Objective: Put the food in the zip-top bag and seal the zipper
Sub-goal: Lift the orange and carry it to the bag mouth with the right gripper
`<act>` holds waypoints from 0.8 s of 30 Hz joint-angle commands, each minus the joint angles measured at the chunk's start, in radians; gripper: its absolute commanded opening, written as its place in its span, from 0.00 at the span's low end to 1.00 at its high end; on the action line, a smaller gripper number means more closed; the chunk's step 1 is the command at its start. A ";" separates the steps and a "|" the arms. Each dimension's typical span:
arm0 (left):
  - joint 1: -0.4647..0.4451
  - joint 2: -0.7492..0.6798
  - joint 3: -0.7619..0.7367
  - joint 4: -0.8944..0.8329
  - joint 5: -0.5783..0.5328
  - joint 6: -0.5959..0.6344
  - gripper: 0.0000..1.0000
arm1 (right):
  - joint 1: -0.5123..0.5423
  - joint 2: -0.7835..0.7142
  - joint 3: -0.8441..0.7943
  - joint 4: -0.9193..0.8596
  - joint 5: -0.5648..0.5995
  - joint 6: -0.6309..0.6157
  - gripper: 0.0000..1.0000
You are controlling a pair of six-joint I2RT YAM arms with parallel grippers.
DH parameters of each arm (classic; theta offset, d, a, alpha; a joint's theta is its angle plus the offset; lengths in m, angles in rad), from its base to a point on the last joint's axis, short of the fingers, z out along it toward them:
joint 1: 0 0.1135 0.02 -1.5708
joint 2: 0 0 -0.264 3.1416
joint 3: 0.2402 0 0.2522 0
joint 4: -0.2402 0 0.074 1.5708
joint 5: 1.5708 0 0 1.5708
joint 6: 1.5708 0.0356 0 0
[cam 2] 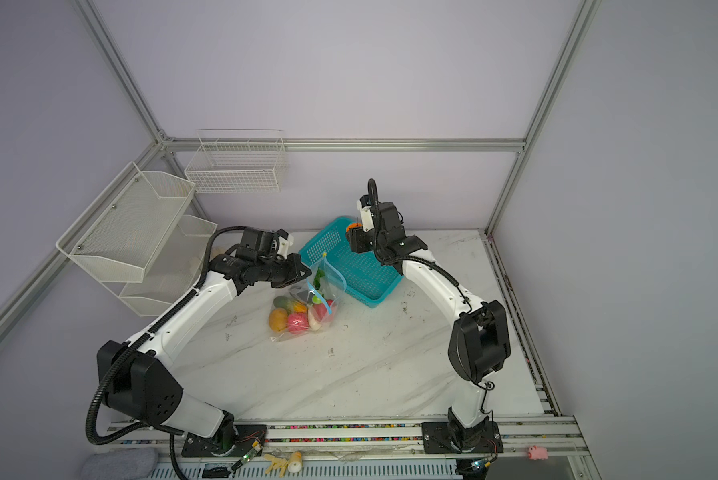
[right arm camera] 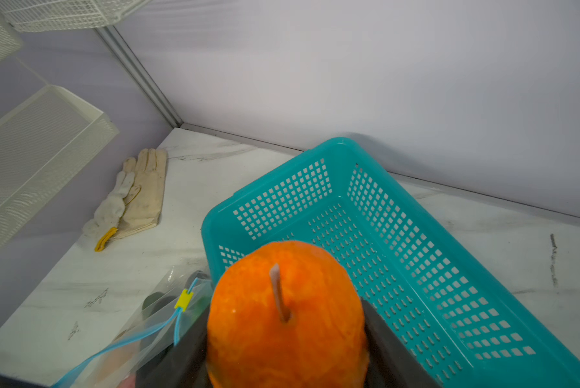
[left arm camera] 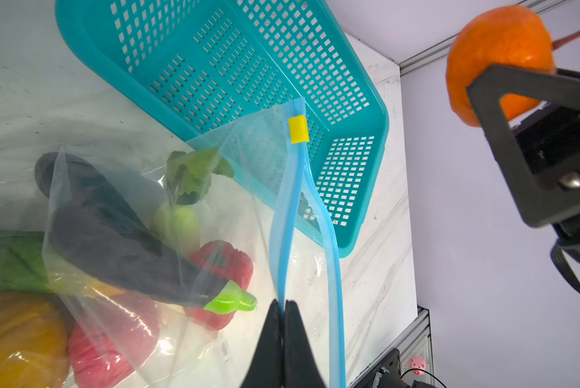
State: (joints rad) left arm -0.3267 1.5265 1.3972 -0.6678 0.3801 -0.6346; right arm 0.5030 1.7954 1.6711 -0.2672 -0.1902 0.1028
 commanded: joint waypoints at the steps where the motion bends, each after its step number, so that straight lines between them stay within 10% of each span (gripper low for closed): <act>1: 0.007 0.000 0.069 0.037 0.023 0.010 0.00 | 0.013 -0.045 -0.041 -0.056 -0.088 0.026 0.61; 11: 0.007 -0.011 0.060 0.037 0.018 0.010 0.00 | 0.025 -0.045 -0.105 -0.044 -0.348 0.066 0.62; 24: 0.006 -0.017 0.062 0.037 0.017 0.007 0.00 | 0.096 0.019 -0.086 -0.090 -0.371 0.053 0.62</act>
State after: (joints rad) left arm -0.3267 1.5284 1.3972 -0.6598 0.3862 -0.6346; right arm 0.5861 1.7981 1.5669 -0.3248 -0.5438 0.1524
